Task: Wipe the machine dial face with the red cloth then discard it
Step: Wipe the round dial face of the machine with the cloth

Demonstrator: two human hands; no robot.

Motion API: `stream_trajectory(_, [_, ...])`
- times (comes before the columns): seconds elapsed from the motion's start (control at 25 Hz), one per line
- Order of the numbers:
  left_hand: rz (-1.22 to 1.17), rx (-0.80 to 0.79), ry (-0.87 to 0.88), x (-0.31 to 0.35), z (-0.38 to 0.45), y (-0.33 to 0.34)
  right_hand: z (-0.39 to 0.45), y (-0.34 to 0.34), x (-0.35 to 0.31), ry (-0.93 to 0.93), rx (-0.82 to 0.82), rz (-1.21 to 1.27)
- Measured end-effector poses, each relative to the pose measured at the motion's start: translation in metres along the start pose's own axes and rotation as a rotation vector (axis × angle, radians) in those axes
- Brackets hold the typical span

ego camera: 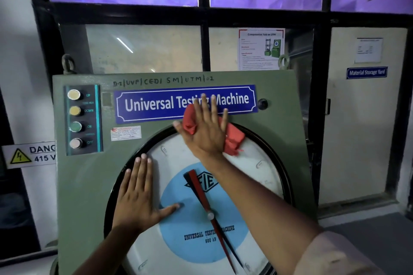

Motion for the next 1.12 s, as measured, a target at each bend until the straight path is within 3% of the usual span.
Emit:
stream_trajectory(0.16, [-0.008,0.026,0.006,0.001,-0.001,-0.002,-0.009,0.009,-0.049,-0.256,0.061,-0.066])
stream_trajectory(0.28, [-0.008,0.035,0.009,0.0,-0.001,-0.001,-0.003,0.007,-0.027,-0.327,0.058,-0.105])
stream_trajectory(0.6, [-0.013,0.021,0.004,-0.001,0.0,0.002,-0.063,0.001,0.162,0.392,0.083,-0.059])
stream_trajectory(0.8, [-0.014,0.024,0.006,-0.002,-0.001,0.002,-0.065,-0.001,0.162,0.629,0.119,0.071])
stream_trajectory(1.12, [-0.021,0.034,0.019,0.002,-0.002,-0.004,-0.005,0.005,-0.033,-0.085,-0.041,0.015])
Point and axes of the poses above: each hand's wrist, its own z-axis towards the middle knuckle, its own y-axis out of the palm, x = y × z, the point moved 7 cm from there along z, towards the middle knuckle, and after that the axes turned 8 degrees about -z, right-handed, at the moved point
